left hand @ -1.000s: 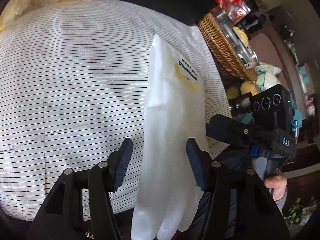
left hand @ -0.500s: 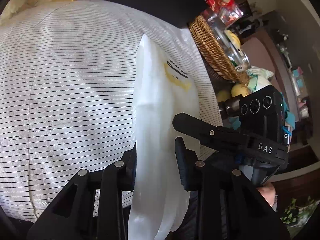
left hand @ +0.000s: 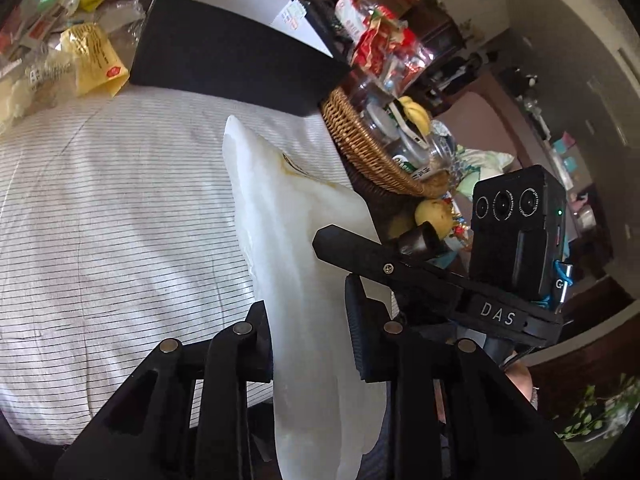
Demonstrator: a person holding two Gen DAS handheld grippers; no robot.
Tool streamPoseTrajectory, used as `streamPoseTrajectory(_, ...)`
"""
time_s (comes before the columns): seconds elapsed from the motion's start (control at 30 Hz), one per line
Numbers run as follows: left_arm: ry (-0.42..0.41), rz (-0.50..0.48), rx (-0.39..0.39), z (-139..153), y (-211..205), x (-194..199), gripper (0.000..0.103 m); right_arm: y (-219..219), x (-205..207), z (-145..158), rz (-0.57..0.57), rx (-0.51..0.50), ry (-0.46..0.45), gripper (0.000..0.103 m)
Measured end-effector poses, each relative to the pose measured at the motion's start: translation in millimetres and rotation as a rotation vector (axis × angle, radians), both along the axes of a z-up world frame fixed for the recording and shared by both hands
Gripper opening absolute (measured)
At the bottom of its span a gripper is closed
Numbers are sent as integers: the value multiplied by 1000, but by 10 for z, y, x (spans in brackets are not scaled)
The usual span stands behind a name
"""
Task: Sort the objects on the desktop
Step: 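Lift the glove and carry it over the black box with both grippers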
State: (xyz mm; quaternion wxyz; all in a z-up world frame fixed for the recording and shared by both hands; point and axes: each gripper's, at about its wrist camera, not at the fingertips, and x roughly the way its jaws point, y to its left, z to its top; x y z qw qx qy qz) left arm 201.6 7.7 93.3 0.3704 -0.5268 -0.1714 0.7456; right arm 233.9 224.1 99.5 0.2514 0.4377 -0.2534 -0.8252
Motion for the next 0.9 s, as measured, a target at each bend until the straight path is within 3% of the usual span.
streamPoseTrajectory(0.5,191,-32,61,1115,163,-494,25,38,-492,1148,65,66,196,23)
streamPoseTrajectory(0.7,259,-6,61,1562,233,-1124,25,32,-1096,1601,82,90,262,23)
streamPoseTrajectory(0.9,281,34,48,1756,260,-1977,25,-10,-1983,1835,93,92,286,23)
